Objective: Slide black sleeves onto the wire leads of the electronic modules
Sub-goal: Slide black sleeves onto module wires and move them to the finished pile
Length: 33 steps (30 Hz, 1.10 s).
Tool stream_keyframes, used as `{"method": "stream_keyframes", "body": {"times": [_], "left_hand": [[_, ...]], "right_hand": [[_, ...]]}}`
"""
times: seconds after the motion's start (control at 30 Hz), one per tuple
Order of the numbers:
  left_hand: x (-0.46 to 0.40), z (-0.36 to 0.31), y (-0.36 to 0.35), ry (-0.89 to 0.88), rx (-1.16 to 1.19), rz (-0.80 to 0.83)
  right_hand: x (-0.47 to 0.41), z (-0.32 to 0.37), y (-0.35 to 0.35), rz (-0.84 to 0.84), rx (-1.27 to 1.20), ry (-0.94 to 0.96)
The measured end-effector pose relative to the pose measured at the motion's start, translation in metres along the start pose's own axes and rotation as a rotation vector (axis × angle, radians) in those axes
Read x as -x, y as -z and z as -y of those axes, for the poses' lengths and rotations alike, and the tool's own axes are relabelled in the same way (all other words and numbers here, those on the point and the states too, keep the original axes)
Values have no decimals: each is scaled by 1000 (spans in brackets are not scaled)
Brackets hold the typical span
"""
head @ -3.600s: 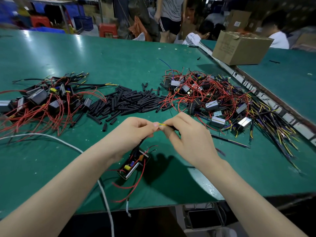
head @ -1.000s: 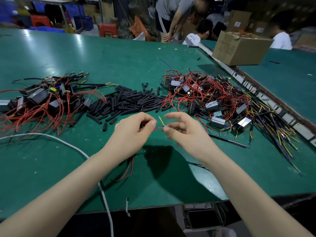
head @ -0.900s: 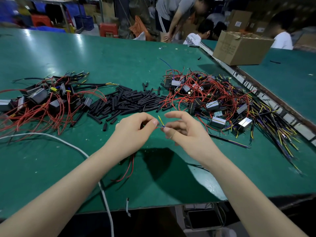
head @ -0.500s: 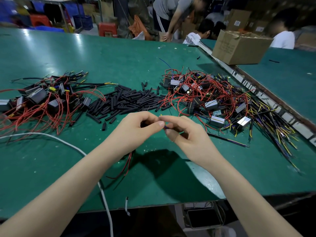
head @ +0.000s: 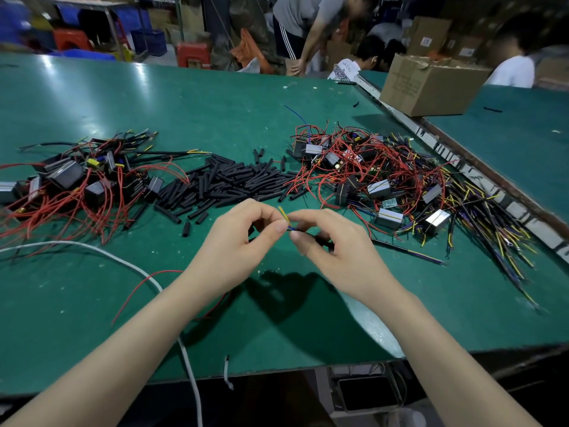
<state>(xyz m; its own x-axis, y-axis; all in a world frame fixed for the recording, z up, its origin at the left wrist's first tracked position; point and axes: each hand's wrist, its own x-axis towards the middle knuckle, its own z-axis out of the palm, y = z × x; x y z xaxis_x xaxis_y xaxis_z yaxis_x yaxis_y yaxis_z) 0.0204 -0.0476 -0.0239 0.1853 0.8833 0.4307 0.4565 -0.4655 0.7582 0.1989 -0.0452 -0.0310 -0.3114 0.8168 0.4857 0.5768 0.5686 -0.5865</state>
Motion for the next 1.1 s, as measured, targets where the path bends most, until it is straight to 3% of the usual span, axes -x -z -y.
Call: {"method": "stream_keyframes", "body": {"times": [0.13, 0.37, 0.43, 0.57, 0.8, 1.1], "left_hand": [[1, 2, -1, 1, -2, -7], [8, 10, -4, -184, -156, -36], [11, 11, -7, -152, -78, -45], [14, 10, -13, 52, 347, -61], [18, 11, -9, 20, 422, -12], [15, 16, 1, 84, 170, -54]], "right_hand": [[4, -2, -4, -76, 40, 75], [1, 2, -2, 53, -47, -4], [2, 4, -2, 19, -155, -65], [3, 7, -7, -91, -409, -285], [3, 12, -14, -135, -644, -457], [5, 16, -21, -137, -314, -281]]}}
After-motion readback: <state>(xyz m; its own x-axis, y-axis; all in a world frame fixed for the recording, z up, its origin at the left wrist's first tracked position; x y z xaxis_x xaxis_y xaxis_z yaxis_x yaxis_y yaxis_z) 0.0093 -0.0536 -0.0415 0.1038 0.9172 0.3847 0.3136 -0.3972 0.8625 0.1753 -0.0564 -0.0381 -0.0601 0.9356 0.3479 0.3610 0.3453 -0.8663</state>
